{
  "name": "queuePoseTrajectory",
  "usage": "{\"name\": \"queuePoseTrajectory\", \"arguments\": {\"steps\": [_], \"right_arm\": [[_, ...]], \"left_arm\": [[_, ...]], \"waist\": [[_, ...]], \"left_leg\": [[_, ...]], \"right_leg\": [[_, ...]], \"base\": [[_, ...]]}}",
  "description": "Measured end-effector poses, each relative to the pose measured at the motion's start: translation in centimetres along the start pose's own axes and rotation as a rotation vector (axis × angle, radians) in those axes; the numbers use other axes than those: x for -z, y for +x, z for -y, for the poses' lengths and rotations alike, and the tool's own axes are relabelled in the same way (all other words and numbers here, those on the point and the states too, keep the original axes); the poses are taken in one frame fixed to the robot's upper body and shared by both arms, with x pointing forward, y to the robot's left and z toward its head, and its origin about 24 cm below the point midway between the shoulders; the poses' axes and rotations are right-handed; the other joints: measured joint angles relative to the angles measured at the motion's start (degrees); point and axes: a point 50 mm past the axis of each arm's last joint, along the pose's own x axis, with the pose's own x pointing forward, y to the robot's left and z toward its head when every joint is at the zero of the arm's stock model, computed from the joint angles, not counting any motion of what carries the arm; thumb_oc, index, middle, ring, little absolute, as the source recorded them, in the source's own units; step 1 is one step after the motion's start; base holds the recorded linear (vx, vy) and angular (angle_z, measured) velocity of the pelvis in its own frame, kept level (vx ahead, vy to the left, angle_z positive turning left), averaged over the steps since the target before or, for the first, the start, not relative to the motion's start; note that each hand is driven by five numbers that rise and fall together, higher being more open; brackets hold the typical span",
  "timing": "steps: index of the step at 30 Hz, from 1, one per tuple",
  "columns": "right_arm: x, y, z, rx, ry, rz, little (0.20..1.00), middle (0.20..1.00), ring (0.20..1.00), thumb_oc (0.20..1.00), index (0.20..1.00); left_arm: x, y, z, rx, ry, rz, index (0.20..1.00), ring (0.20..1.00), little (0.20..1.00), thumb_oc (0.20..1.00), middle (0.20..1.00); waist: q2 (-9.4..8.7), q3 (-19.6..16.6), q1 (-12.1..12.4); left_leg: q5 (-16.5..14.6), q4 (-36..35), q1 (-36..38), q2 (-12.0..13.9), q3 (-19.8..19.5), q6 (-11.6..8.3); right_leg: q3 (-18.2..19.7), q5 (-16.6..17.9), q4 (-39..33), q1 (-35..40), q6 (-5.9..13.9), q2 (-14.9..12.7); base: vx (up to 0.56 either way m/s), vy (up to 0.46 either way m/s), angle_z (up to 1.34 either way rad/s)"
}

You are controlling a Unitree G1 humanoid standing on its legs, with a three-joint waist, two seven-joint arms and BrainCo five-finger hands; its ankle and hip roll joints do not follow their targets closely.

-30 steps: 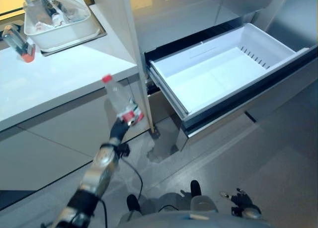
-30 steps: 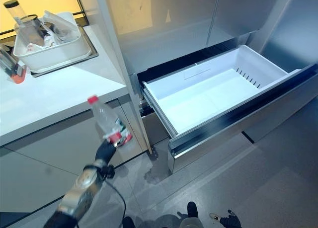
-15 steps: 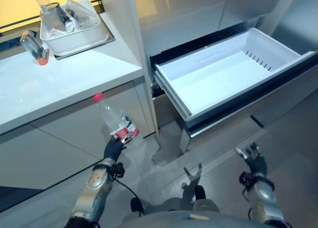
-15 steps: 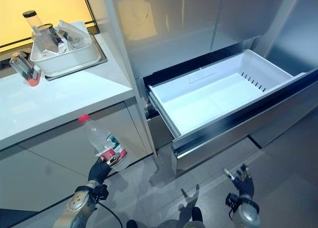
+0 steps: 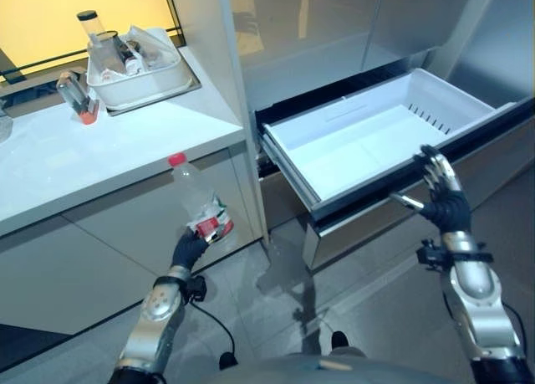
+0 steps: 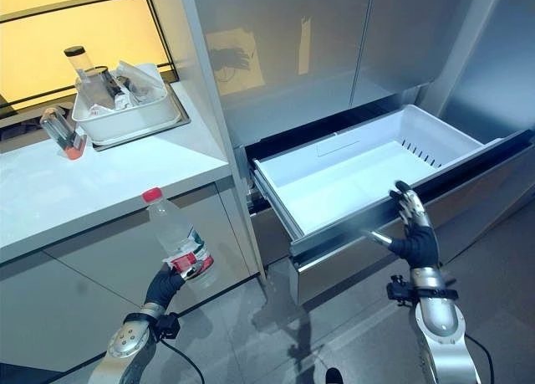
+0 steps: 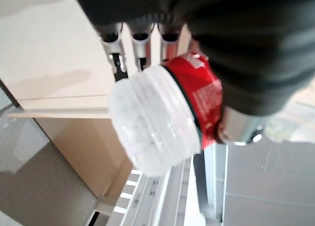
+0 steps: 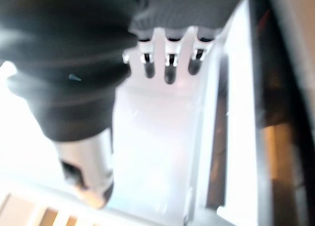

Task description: Take the drinks into the refrigerator

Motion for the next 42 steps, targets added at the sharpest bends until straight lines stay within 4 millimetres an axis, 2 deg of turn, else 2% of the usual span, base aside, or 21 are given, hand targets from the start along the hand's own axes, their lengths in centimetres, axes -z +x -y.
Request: {"name": "queuePoseTrajectory", "arguments": {"steps": [2,3,4,7,9,15,17,20,23,26,29,38,42], "right_arm": [[-0.2,0.5,-1.1,-0.072,0.001,0.012,1.0,1.0,1.0,1.0,1.0],[-0.1,0.5,-1.5,-0.098,-0.006,0.007,1.0,1.0,1.0,1.0,1.0],[-0.2,0.7,-1.7,-0.117,-0.016,0.005,1.0,1.0,1.0,1.0,1.0],[-1.3,2.5,-2.9,-0.195,-0.077,0.063,1.0,1.0,1.0,1.0,1.0],[-1.9,3.7,-3.5,-0.212,-0.077,0.099,1.0,1.0,1.0,1.0,1.0],[-2.1,6.7,-7.0,-0.34,-0.085,0.116,1.0,1.0,1.0,1.0,1.0],[-1.7,7.4,-7.9,-0.373,-0.09,0.094,1.0,1.0,1.0,1.0,1.0],[0.0,8.7,-9.2,-0.421,-0.129,0.001,1.0,1.0,1.0,1.0,1.0],[1.2,9.6,-11.2,-0.469,-0.143,-0.073,1.0,1.0,1.0,1.0,1.0],[0.4,9.8,-13.1,-0.502,-0.06,-0.06,1.0,1.0,1.0,1.0,1.0],[0.2,9.7,-13.9,-0.51,-0.01,-0.063,1.0,1.0,1.0,1.0,1.0],[0.4,9.0,-15.2,-0.568,0.085,-0.108,1.0,1.0,1.0,1.0,1.0],[-0.6,8.6,-15.9,-0.635,0.149,-0.088,1.0,1.0,1.0,1.0,1.0]], "left_arm": [[0.0,0.0,0.0,0.002,0.032,0.0,0.2,0.2,0.2,0.2,0.2],[0.0,0.0,0.2,0.007,0.039,0.001,0.2,0.2,0.2,0.2,0.2],[0.1,0.0,0.2,0.007,0.04,-0.002,0.2,0.2,0.2,0.2,0.2],[0.1,0.2,0.6,0.016,0.076,-0.002,0.2,0.2,0.2,0.2,0.2],[0.3,0.2,1.0,0.035,0.08,-0.009,0.2,0.2,0.2,0.2,0.2],[1.0,1.0,2.8,0.091,0.1,-0.042,0.2,0.2,0.2,0.2,0.2],[0.8,1.4,3.3,0.114,0.12,-0.035,0.2,0.2,0.2,0.2,0.2],[0.4,2.2,3.7,0.128,0.187,-0.017,0.2,0.2,0.2,0.2,0.2],[-0.7,3.2,5.0,0.18,0.251,0.029,0.2,0.2,0.2,0.2,0.2],[-1.3,3.6,6.2,0.217,0.293,0.063,0.2,0.2,0.2,0.2,0.2],[-1.4,3.7,6.6,0.224,0.322,0.077,0.2,0.2,0.2,0.2,0.2],[-1.5,3.8,6.1,0.146,0.361,0.095,0.2,0.2,0.2,0.2,0.2],[-1.8,3.9,5.8,0.123,0.375,0.108,0.2,0.2,0.2,0.2,0.2]], "waist": [[-0.11,-0.49,0.57],[-0.12,-0.84,1.77],[-0.2,-1.03,1.63],[-0.41,-1.69,2.95],[-0.57,-1.93,2.9],[-1.13,-3.21,5.18],[-1.45,-3.45,5.28],[-1.65,-3.7,5.98],[-1.66,-3.75,6.28],[-1.64,-3.78,6.17],[-1.62,-3.8,6.2],[-1.37,-4.0,6.33],[-1.27,-4.11,6.31]], "left_leg": [[0.0,0.01,0.08,0.01,-0.14,0.0],[0.0,-0.01,0.08,0.01,-0.29,0.0],[0.0,0.02,0.1,-0.04,-0.37,0.0],[0.09,0.0,0.13,-0.03,-1.08,0.11],[0.11,0.02,0.47,-0.07,-1.64,0.14],[0.21,0.03,0.42,-0.08,-2.68,0.18],[0.28,0.03,0.33,-0.1,-3.16,0.16],[0.33,0.19,0.47,-0.11,-3.42,0.19],[0.36,0.04,0.42,-0.11,-3.89,0.23],[0.37,0.15,0.28,-0.12,-4.41,0.22],[0.57,0.3,0.01,-0.12,-4.66,-0.1],[0.53,0.22,-0.12,-0.12,-5.27,0.06],[0.54,0.07,-0.33,-0.04,-5.73,0.19]], "right_leg": [[-0.19,-0.08,0.0,0.19,0.0,0.0],[-0.35,-0.13,-0.02,0.41,-0.01,-0.02],[-0.41,-0.14,0.03,0.42,0.01,-0.04],[-1.2,-0.27,-0.01,1.02,0.01,-0.03],[-1.63,-0.51,-0.01,1.53,-0.01,-0.01],[-2.87,-0.73,-0.02,2.49,-0.03,0.01],[-3.23,-0.91,-0.02,2.65,-0.06,0.03],[-3.56,-0.92,-0.01,3.0,-0.06,0.04],[-4.01,-0.99,-0.02,3.28,-0.07,0.05],[-4.53,-1.24,-0.01,3.45,-0.11,0.09],[-4.81,-1.3,0.0,3.39,-0.12,0.11],[-5.59,-1.42,-0.02,3.72,-0.13,0.11],[-6.03,-1.54,-0.02,3.81,-0.22,0.2]], "base": [[0.0,-0.013,0.04],[0.01,-0.018,0.04],[0.01,-0.017,0.07],[0.01,-0.012,0.11],[0.0,-0.012,0.15],[0.0,-0.015,0.09],[0.0,-0.011,0.13],[0.01,-0.009,0.05],[0.01,-0.003,0.06],[0.01,-0.002,0.08],[0.01,-0.001,0.05],[0.01,-0.004,0.03],[0.01,-0.004,0.05]]}}
